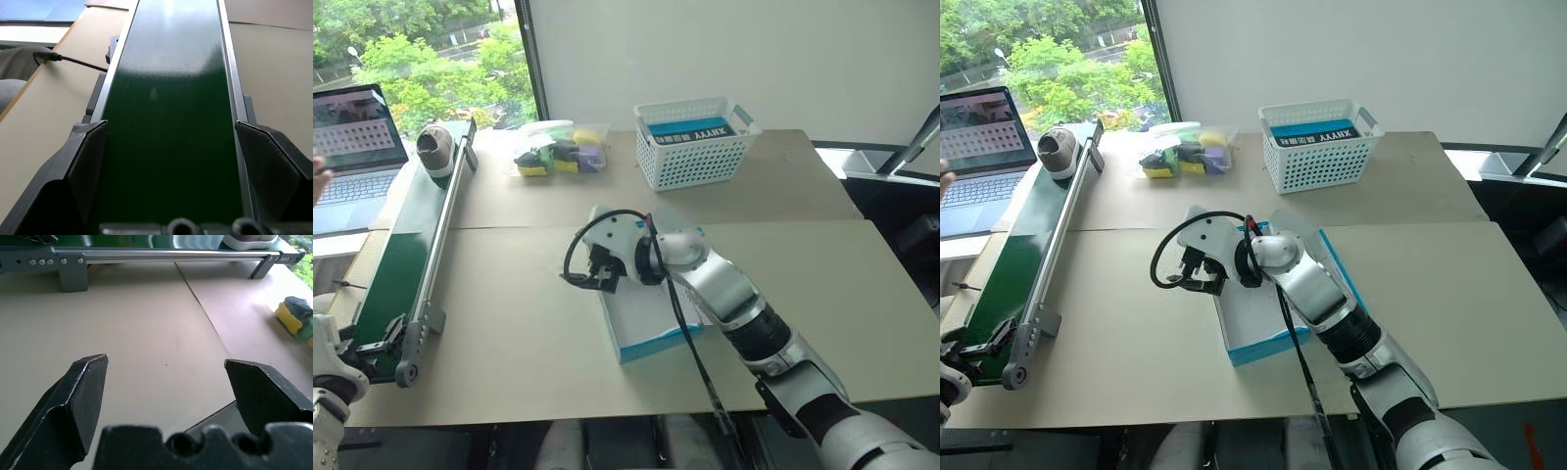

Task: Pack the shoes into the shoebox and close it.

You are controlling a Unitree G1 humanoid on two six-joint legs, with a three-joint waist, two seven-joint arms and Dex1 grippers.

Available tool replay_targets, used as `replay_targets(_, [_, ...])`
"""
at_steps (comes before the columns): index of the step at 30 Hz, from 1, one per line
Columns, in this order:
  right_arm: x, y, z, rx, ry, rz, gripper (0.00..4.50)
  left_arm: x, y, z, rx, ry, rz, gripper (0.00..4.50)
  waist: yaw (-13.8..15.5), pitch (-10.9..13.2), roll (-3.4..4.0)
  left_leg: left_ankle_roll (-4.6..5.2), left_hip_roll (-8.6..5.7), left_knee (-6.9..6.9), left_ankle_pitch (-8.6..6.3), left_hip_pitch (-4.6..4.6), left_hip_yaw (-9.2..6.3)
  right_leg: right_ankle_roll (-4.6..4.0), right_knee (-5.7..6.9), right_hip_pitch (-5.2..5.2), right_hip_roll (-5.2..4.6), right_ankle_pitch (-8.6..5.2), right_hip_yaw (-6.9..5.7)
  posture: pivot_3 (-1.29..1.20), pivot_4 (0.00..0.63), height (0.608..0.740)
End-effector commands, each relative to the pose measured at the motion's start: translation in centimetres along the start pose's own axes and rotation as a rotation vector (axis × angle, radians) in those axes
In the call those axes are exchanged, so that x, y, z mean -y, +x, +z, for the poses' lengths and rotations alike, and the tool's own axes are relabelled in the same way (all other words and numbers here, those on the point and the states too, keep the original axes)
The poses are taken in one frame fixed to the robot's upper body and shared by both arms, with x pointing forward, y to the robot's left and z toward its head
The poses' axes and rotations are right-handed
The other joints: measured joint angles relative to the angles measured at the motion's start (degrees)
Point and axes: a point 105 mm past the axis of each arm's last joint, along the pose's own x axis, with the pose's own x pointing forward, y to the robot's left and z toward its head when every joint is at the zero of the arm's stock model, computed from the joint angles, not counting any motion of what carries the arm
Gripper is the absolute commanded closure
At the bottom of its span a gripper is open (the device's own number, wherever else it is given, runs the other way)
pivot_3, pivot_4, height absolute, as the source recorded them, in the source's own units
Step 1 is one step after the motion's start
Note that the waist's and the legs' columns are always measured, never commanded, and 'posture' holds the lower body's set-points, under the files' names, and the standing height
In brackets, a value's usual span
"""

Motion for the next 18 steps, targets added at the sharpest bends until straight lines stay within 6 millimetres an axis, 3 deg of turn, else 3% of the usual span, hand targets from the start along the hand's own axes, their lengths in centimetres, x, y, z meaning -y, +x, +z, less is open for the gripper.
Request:
replay_targets(1, [0.0,-0.5,0.7,0.032,-0.045,-0.014,0.0,0.0,0.3,0.3,0.016,0.026,-0.004,0.06,0.0,0.0,0.0,0.0,0.0,-0.01,0.0,0.0,0.0,0.0,0.0,0.0,0.0,0.0,0.0,0.0,0.15,0.731])
replay_targets(18, [-2.2,-2.0,0.0,0.062,-0.097,0.133,0.0,1.0,2.1,1.2,0.05,0.035,-0.029,0.06,0.0,0.0,-0.01,0.0,-0.01,0.0,0.0,0.02,0.0,0.01,0.0,0.03,0.0,0.0,0.0,0.0,0.15,0.731])
